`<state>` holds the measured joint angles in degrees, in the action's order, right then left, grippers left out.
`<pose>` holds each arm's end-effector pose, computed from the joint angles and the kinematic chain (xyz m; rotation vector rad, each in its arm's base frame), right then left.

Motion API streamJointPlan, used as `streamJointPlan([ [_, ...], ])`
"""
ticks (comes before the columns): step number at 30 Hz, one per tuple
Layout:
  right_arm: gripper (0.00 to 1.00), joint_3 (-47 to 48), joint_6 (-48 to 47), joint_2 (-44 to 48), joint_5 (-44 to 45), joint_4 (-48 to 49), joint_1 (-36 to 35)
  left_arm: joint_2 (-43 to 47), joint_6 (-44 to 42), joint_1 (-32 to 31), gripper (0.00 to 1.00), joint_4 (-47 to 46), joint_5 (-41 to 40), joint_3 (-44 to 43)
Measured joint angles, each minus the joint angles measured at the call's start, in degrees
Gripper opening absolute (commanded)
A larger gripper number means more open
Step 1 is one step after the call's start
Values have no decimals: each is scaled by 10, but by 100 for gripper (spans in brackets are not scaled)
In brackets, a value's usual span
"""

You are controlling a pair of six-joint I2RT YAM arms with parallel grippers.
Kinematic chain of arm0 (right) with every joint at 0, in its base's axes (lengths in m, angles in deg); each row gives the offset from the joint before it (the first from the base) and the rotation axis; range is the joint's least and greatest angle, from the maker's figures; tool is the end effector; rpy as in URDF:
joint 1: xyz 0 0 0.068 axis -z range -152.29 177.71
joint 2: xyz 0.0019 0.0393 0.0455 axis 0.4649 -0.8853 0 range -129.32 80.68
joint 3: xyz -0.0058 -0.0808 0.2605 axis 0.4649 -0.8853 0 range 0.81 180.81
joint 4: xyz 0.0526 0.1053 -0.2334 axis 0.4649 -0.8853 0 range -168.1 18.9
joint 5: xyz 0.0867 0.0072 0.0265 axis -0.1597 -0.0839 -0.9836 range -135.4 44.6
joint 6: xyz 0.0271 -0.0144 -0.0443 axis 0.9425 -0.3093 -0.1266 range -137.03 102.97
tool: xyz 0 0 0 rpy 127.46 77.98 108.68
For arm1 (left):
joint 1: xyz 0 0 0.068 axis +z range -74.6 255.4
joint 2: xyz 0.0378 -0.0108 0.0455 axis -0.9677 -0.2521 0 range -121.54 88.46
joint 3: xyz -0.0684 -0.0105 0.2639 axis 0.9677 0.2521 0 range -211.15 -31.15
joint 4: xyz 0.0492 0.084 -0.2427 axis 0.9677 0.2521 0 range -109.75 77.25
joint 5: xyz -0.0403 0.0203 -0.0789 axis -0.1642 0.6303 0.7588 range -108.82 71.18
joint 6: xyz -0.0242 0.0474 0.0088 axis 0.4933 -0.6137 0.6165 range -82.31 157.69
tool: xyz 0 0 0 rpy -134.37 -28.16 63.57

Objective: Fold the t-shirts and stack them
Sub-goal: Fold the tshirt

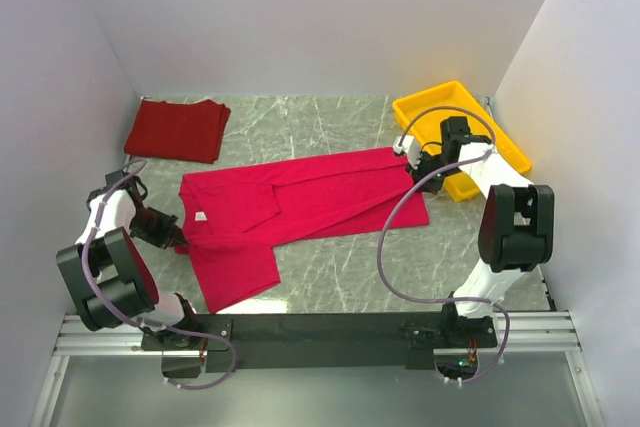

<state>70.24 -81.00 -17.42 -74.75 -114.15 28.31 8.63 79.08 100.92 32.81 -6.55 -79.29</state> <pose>0.3341 0.0138 0.2102 -1.4489 2.1405 0.3498 0.2057 0.0897 0.1874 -1.6690 2.5561 -0.3462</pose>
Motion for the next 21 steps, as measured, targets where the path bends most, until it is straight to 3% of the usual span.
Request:
streamJointPlan([
  [21,0,58,61,-54,22,46,-1,-90,-2,3,0,-32,24,-58],
])
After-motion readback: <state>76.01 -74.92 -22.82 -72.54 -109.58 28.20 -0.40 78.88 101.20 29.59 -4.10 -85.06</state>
